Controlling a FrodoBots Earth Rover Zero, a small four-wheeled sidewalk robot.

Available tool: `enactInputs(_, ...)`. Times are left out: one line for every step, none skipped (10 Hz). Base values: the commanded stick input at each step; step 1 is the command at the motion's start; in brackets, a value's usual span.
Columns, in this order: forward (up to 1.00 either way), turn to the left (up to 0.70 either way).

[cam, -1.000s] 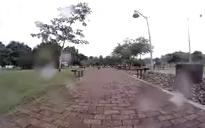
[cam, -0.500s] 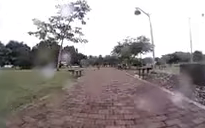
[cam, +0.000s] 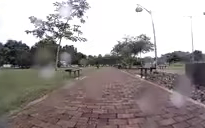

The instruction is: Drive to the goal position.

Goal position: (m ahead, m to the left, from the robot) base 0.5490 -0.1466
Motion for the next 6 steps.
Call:
enactInputs(0.7,0.0)
enactInputs(0.7,0.0)
enactInputs(0.7,0.0)
enactInputs(0.7,0.0)
enactInputs(0.7,0.0)
enactInputs(0.7,0.0)
